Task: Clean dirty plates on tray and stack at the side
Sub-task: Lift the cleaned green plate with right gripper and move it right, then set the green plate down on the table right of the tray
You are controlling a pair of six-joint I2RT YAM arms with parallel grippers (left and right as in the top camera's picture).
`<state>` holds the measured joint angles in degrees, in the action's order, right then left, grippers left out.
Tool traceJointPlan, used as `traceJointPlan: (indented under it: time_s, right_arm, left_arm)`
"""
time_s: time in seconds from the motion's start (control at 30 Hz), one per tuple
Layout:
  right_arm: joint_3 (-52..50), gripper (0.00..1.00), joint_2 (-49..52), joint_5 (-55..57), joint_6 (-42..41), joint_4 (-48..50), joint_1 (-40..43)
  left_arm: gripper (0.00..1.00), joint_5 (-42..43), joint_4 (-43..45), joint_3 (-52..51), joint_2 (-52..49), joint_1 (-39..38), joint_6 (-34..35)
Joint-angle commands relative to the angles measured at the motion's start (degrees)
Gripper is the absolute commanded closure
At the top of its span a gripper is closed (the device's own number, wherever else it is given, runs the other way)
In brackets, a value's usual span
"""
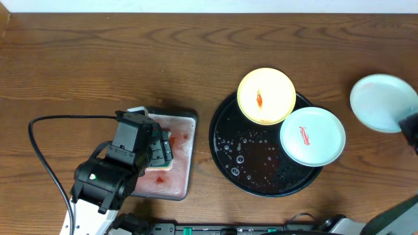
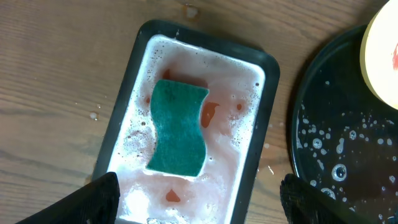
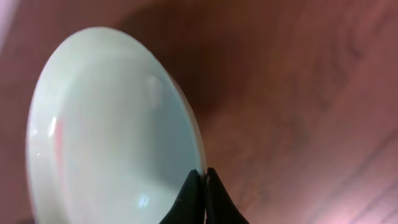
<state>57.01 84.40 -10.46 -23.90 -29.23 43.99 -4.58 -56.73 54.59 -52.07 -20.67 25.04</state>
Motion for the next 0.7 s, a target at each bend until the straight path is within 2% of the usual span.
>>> traceJointPlan:
  time_s: [0.0,0.2,0.23,0.3,0.33,0.37,0.43,0.5,0.57,0.67]
  right_arm:
    - [0.7,0.99,5.5,1.1,-0.9,0.1,1.5]
    - [0.7,0.99,9.2,1.6,1.7,1.0,1.5]
    - [0.7,0.95,9.2,1.5,3.0,1.6,1.5]
    - [1.0,0.70,7.9,-3.7,6.4,1.6,1.5]
    - [1.0,0.61,7.0,-6.8,7.2,1.6,1.4]
    - [1.0,0.57,5.6,-10.7,7.5,1.6,1.2]
    - [1.0,0.59,1.9,-17.0,8.2,0.3,0.2]
    - [1.0,0.59,-1.8,-18.7,8.3,-4.4,-1.9]
    - [1.0,0.58,-5.1,-17.5,11.3,-10.5,-4.9]
    - [0.9,0.56,-8.3,-8.7,14.3,-19.5,-11.1]
  left_arm:
    - [0.17,0.1,-0.2,0.9,0.0,0.3,-0.6]
    - [0.17,0.1,-0.2,0.9,0.0,0.3,-0.6]
    - [0.17,0.1,-0.2,0.9,0.0,0.3,-0.6]
    - [0.17,0.1,-0.2,0.9,0.0,0.3,-0.6]
    - [0.17,0.1,-0.2,0.9,0.0,0.3,-0.6]
    - [0.17,0.1,-0.2,0.9,0.0,0.3,-0.6]
    - [0.17,0.1,-0.2,0.9,0.0,0.3,-0.6]
    - [0.17,0.1,-0.2,0.9,0.0,0.3,-0.6]
    - [0.17,0.1,-0.2,0.9,0.0,0.3,-0.6]
    - [0.17,0.1,-0.2,0.9,0.0,0.3,-0.6]
